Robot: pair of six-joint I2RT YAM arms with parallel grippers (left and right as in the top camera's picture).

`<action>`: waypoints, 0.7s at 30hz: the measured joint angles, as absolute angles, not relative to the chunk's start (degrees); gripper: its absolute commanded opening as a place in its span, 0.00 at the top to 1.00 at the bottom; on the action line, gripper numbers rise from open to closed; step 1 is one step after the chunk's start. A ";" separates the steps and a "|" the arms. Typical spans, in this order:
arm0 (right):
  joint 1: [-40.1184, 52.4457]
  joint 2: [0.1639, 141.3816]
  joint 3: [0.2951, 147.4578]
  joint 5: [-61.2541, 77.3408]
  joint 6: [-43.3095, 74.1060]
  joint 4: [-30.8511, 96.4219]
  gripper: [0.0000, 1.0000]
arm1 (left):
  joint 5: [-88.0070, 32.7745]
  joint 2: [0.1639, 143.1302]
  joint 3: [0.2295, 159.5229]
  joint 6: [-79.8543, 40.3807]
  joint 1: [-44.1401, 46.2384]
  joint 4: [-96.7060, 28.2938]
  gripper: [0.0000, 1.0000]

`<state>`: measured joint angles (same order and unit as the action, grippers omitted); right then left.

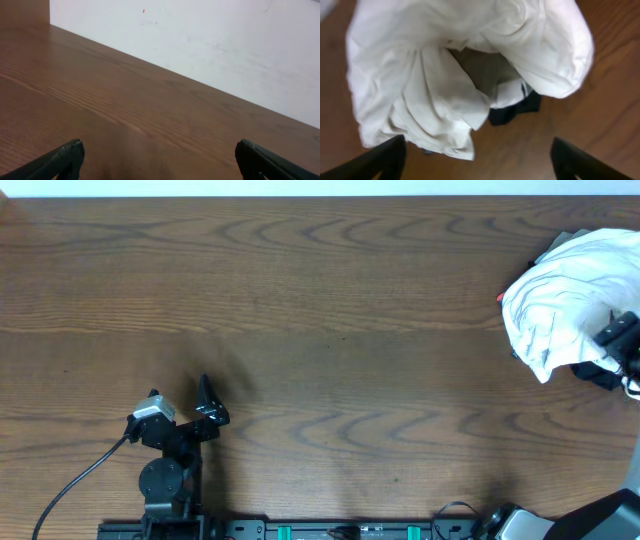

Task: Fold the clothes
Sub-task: 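Reach the right gripper to the white T-shirt on the clothes pile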

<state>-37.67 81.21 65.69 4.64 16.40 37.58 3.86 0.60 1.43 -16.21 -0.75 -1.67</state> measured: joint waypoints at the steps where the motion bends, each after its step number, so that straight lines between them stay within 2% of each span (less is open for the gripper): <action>1: -38.41 81.21 65.69 6.55 16.49 37.06 0.12 | 3.86 0.60 1.43 -16.21 -0.75 -1.67 0.02; 5: -39.31 81.21 65.71 12.82 16.58 35.66 0.12 | 3.86 0.58 1.43 -16.21 -0.75 -1.67 0.02; 9: -39.31 81.28 65.71 15.90 16.05 35.14 0.17 | 3.86 0.58 1.43 -16.21 -0.75 -1.67 0.02; 13: -39.31 82.89 65.93 16.29 14.90 34.54 0.09 | 3.86 0.60 1.43 -16.21 -0.75 -1.67 0.02; 21: -39.90 90.41 65.95 24.53 15.49 30.17 0.02 | 3.86 0.60 1.43 -16.21 -0.75 -1.67 0.02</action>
<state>-39.90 90.41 65.95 24.53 15.49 30.17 3.86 0.60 1.43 -16.21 -0.75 -1.67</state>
